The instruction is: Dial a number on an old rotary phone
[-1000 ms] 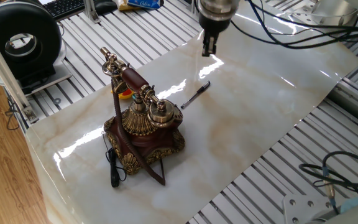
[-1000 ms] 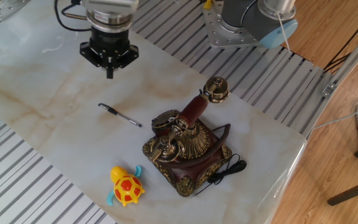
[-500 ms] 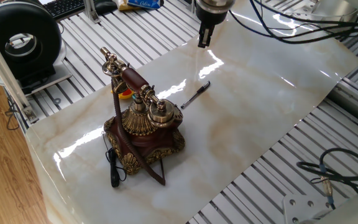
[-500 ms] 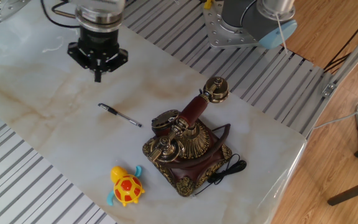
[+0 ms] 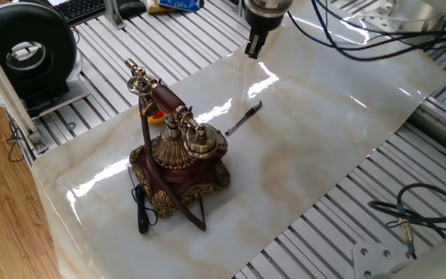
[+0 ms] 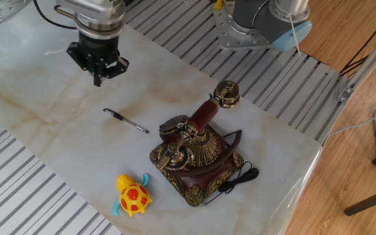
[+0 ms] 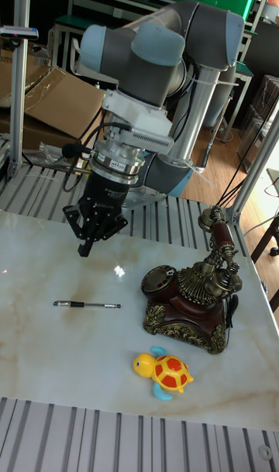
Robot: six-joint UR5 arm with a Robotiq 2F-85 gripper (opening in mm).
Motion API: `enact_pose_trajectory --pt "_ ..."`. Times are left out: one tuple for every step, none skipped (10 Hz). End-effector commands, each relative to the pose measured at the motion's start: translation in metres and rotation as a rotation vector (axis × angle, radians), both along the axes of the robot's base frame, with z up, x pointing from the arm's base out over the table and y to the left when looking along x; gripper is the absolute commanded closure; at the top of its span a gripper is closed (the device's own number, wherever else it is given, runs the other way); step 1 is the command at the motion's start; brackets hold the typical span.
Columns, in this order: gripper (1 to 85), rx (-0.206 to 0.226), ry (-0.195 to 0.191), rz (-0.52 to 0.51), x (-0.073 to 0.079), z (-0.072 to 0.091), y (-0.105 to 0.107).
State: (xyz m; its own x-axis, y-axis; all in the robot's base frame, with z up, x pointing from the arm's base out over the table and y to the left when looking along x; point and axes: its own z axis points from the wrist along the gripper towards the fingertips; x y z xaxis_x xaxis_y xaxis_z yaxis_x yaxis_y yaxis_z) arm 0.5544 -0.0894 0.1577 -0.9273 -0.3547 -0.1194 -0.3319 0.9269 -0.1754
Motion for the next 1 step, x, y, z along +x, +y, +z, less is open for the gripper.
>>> enact_pose_trajectory --pt "84.3 0.063 0.052 -0.123 -0.0162 -0.0133 0.0085"
